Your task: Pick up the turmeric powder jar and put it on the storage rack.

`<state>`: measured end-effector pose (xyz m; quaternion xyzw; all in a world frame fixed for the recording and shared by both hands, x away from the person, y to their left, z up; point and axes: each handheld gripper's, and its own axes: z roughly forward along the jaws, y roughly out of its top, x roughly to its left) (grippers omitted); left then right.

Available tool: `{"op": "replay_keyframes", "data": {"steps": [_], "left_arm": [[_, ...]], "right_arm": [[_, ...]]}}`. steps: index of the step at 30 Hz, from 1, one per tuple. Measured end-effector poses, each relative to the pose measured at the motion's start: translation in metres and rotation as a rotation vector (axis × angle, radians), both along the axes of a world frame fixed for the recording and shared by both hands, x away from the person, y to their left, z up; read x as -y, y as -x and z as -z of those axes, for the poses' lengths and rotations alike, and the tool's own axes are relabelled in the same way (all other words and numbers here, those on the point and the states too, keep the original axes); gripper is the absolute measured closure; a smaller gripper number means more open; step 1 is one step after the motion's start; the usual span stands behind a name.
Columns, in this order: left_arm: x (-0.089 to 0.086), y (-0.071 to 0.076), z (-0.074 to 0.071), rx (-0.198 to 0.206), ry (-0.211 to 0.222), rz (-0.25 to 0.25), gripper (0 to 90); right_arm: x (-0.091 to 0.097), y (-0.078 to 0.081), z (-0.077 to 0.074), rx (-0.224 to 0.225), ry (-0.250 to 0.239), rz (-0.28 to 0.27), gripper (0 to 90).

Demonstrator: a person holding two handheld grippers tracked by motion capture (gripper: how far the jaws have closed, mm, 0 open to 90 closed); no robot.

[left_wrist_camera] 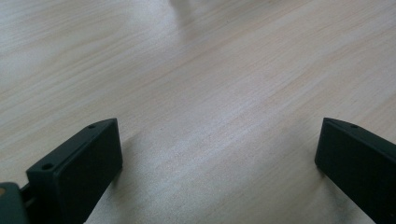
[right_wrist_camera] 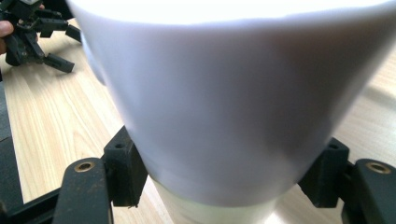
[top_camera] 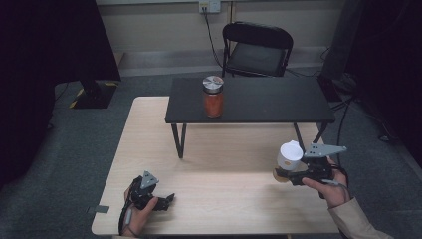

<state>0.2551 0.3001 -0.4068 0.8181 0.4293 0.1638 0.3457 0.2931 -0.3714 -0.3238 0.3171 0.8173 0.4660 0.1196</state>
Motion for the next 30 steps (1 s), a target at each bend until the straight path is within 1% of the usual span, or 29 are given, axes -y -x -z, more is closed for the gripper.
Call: {"op": "replay_keyframes", "data": {"steps": [2,11,13,20,23,27,29,30], "left_arm": [[0.000,0.000,0.000,0.000,0.000,0.000,0.0],[0.000,0.000,0.000,0.000,0.000,0.000,0.0],[0.000,0.000,0.000,0.000,0.000,0.000,0.0],[0.000,0.000,0.000,0.000,0.000,0.000,0.0],[0.000,0.000,0.000,0.000,0.000,0.000,0.0],[0.000,0.000,0.000,0.000,0.000,0.000,0.0],[0.000,0.000,0.000,0.000,0.000,0.000,0.0],[0.000,0.000,0.000,0.000,0.000,0.000,0.0]], "right_arm": [[-0.002,-0.002,-0.004,0.004,0.006,-0.002,29.7],[-0.006,-0.010,-0.016,0.001,-0.006,-0.004,29.7],[-0.007,-0.010,-0.019,0.006,-0.003,0.000,29.7],[-0.010,-0.016,-0.033,0.007,0.001,0.000,29.7],[-0.009,-0.018,-0.037,0.009,-0.010,0.006,29.8],[-0.010,-0.019,-0.044,0.015,-0.005,0.005,29.8],[-0.013,-0.019,-0.048,0.026,0.010,0.006,29.7],[-0.013,-0.019,-0.049,0.026,0.010,0.005,29.7]]}}
